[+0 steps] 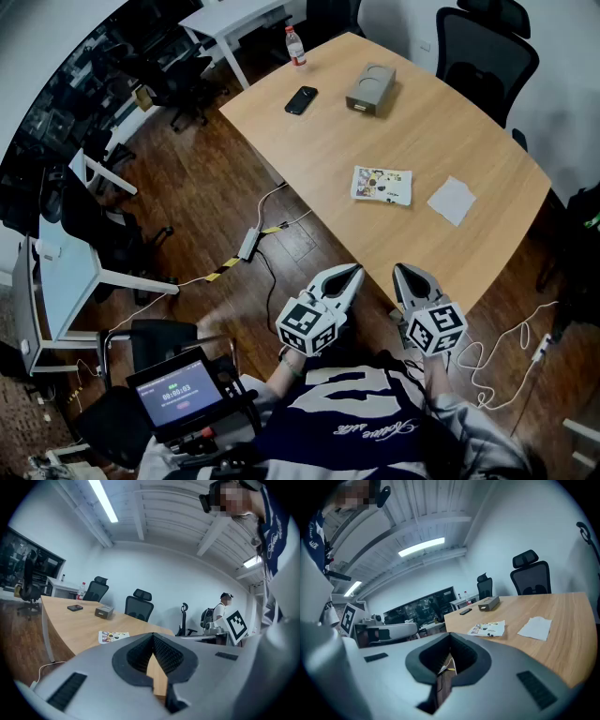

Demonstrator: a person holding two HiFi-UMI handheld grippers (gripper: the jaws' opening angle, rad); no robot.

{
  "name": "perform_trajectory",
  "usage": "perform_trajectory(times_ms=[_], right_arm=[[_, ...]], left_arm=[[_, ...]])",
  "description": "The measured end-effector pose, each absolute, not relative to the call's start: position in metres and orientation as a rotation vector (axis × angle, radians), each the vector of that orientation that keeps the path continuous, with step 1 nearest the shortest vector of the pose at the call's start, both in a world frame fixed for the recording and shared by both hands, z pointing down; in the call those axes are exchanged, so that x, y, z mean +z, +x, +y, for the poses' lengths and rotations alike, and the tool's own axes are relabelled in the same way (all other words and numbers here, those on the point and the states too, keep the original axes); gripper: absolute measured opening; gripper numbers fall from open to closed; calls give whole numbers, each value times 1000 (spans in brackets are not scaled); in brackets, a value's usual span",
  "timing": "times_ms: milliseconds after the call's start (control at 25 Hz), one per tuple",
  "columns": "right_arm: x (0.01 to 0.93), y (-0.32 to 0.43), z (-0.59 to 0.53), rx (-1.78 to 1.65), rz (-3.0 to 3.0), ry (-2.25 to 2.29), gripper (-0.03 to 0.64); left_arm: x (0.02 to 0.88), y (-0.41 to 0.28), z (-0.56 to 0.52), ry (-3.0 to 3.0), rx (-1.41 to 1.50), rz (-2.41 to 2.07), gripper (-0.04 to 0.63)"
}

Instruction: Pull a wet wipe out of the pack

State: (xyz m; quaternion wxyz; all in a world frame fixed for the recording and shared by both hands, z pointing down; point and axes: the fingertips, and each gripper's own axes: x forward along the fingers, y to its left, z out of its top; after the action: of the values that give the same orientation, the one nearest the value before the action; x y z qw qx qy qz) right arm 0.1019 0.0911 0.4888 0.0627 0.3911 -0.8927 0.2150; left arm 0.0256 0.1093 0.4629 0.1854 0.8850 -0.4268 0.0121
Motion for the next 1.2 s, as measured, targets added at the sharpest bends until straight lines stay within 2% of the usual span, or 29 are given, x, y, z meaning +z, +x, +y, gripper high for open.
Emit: perform_trajectory(times_ms=[280, 560, 1200], right_arm=[[492, 56, 0, 651, -2613, 1289, -3], [508, 45, -36, 670, -2483, 1365, -3], [548, 81, -67, 778, -2394, 1241, 46]], left_arm=[[468, -19, 3, 2521, 112, -1080, 3], [523, -44, -71, 2349, 206, -1018, 3], [644, -16, -152, 2172, 765, -1070, 3]])
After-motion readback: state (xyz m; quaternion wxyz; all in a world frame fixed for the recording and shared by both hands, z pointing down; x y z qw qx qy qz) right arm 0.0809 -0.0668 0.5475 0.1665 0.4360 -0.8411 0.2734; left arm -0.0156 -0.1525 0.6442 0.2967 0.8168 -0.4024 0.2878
